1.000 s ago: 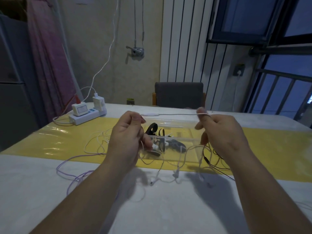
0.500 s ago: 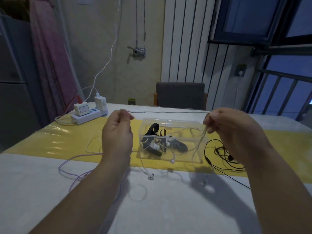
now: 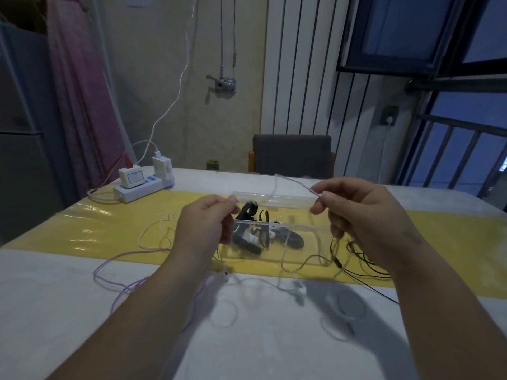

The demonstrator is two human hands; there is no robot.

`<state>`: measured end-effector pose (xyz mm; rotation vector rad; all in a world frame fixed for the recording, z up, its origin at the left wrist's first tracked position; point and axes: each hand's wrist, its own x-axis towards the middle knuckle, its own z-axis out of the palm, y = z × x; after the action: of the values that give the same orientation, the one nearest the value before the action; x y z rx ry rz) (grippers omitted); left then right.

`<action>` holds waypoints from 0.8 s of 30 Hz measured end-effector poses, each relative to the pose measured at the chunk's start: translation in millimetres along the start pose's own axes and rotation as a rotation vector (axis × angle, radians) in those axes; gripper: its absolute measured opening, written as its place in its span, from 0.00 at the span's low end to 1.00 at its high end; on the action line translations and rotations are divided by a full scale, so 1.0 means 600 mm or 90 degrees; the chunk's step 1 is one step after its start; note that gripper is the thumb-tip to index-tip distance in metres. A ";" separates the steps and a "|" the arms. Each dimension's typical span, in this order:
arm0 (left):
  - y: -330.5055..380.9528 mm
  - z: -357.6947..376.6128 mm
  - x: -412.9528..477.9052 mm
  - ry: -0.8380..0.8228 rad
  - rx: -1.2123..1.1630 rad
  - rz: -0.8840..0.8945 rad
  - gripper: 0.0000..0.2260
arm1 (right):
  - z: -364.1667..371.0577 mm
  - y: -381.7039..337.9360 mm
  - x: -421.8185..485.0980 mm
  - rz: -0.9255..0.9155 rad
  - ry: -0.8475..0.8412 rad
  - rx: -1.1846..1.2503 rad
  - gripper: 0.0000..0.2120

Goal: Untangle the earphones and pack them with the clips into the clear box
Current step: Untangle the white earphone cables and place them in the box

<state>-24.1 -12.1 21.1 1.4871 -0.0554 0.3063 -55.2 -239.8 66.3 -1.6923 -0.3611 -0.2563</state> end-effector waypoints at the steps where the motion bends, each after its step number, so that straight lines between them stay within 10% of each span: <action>1: 0.002 0.001 -0.003 -0.034 0.017 -0.004 0.11 | 0.000 0.000 -0.001 0.003 0.000 0.010 0.10; 8: 0.005 0.014 -0.020 -0.203 0.125 0.009 0.11 | 0.019 0.005 0.009 0.016 0.071 0.013 0.06; 17: -0.020 0.027 -0.031 -0.363 0.649 0.117 0.12 | 0.019 0.009 0.010 0.030 0.060 0.019 0.06; 24: -0.018 0.027 -0.025 -0.328 0.544 0.109 0.12 | 0.015 0.015 0.013 0.062 0.095 -0.052 0.06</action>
<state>-33.3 -31.3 8.8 2.3900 -0.5187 0.0641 -45.0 -231.4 59.6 -1.7539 -0.1593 -0.3274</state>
